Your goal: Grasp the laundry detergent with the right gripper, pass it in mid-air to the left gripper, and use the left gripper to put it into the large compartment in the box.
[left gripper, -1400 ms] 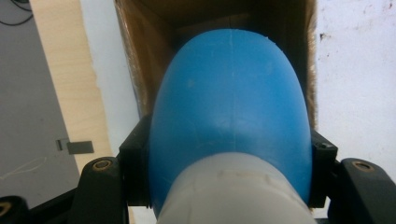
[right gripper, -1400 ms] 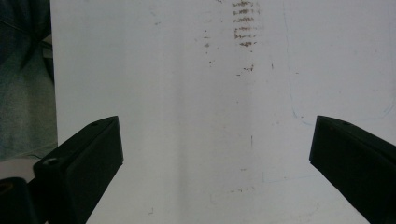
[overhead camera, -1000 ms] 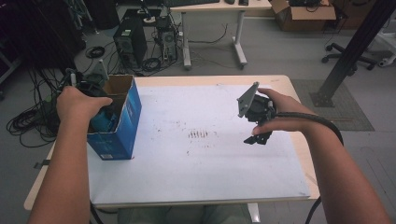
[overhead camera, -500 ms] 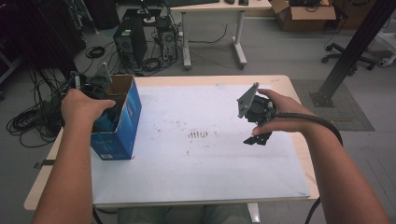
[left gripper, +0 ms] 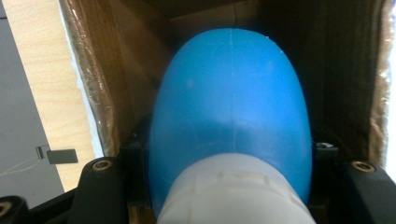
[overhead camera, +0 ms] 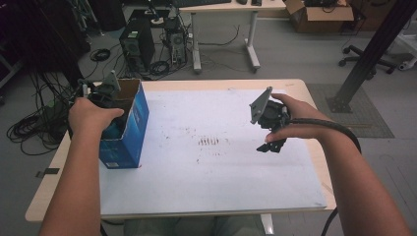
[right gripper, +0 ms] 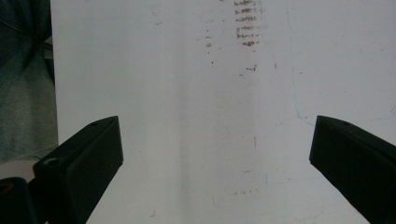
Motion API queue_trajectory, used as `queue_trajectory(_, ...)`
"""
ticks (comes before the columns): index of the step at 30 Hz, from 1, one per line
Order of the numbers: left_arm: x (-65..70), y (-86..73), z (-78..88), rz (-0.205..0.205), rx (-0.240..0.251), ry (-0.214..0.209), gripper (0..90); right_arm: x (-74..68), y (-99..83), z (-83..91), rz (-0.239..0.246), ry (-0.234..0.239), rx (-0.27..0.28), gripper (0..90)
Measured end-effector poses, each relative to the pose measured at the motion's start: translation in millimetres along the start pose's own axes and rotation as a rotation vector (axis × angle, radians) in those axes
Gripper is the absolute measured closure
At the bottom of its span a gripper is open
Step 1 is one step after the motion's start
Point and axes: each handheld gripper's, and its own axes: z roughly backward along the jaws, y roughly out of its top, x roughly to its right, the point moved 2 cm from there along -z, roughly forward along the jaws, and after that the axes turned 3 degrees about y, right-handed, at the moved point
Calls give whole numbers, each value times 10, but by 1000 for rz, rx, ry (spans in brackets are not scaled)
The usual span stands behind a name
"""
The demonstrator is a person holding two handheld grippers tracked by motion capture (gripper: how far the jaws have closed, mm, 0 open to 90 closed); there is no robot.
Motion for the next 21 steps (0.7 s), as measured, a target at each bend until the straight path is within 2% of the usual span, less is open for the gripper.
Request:
queue_trajectory(4, 2, -3, -49, 0, -1, 0, 378, 2, -8, -9, 1, 1, -5, 29)
queue_trajectory(21, 29, 0, -59, -6, 15, 11, 378, -7, -8, -3, -4, 1, -3, 29)
